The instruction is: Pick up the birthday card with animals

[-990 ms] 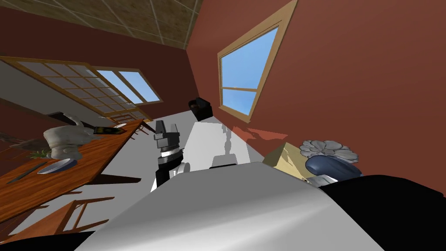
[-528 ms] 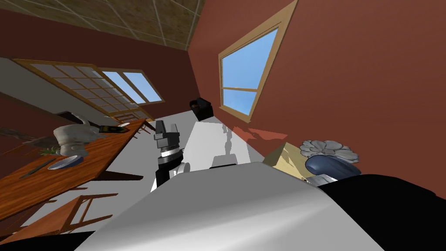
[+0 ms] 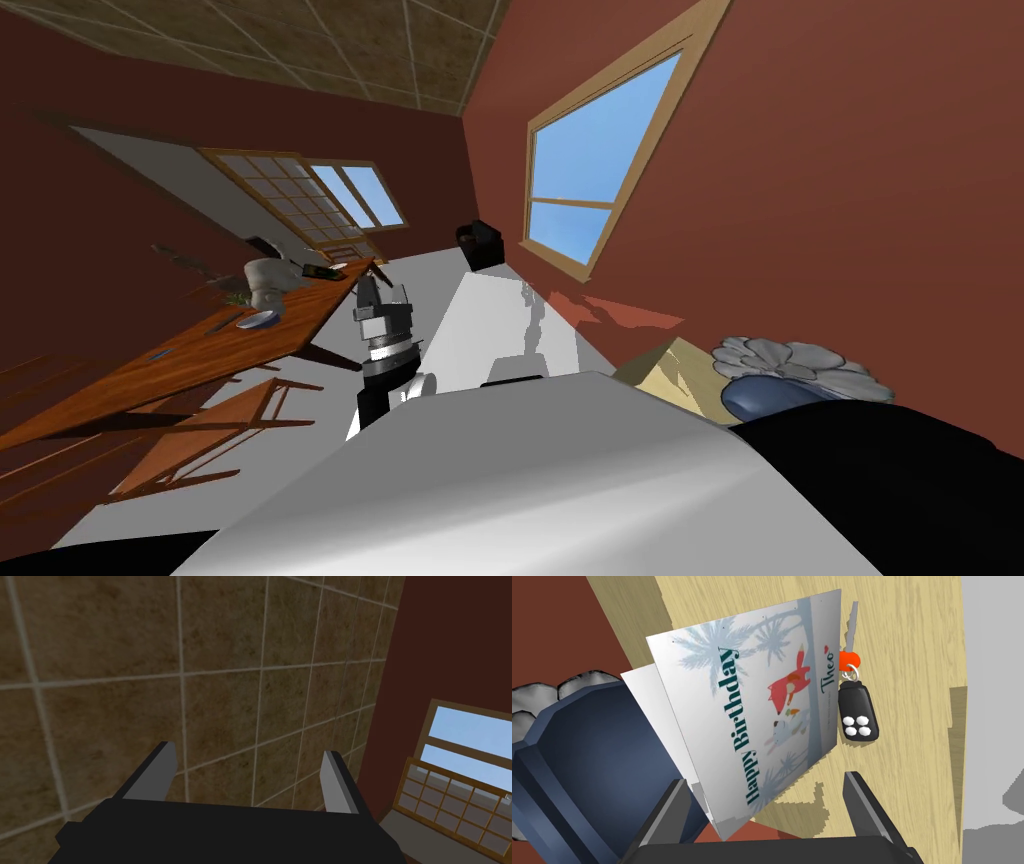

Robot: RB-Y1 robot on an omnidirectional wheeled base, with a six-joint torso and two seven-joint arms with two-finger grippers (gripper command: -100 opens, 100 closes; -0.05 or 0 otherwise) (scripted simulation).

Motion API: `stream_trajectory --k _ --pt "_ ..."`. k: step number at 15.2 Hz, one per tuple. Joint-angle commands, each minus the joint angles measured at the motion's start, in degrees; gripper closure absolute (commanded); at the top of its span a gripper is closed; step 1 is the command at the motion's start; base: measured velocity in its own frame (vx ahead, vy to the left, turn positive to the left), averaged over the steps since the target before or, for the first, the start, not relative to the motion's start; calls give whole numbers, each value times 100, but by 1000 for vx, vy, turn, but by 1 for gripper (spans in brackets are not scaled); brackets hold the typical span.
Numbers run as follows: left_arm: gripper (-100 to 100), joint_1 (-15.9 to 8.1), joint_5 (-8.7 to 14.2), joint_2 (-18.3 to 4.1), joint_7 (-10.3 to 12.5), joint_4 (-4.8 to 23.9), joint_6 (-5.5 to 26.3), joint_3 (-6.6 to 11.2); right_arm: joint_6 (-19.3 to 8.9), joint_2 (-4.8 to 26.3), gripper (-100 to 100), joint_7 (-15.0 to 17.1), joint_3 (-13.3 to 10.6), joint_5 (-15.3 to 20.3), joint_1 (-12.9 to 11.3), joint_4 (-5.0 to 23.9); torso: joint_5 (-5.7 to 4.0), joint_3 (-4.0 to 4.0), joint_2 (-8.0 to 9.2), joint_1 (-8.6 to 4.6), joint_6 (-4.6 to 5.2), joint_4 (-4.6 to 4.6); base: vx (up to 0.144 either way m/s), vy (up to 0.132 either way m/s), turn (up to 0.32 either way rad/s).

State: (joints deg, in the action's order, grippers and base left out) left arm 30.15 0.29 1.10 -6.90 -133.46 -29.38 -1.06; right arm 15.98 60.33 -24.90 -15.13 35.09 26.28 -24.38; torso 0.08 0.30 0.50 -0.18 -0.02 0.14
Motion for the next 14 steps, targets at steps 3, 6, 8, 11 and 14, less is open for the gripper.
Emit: stream_trajectory --k 3,6,8,11,14 --pt "0 -1 0 0 0 0 0 0 -227 1 -100 480 -174 -32 191 -163 -1 -5 -7 -1 -6 -2 -89 -8 234" --pt "0 -1 0 0 0 0 0 0 -341 -29 -100 795 -282 -56 292 -236 0 9 16 3 -4 3 -151 8 306" --pt "0 1 0 0 0 0 0 1 -454 -60 -100 1110 -390 -80 394 -192 -2 2 3 -4 7 1 -89 4 121" --pt "0 0 0 0 0 0 0 0 -567 -90 -100 1323 -498 -104 495 -206 -1 1 2 -2 1 0 -121 12 280" --pt "0 0 0 0 0 0 0 0 -681 -121 -100 1617 -605 -128 597 -221 -1 5 8 -4 4 2 -131 8 241"
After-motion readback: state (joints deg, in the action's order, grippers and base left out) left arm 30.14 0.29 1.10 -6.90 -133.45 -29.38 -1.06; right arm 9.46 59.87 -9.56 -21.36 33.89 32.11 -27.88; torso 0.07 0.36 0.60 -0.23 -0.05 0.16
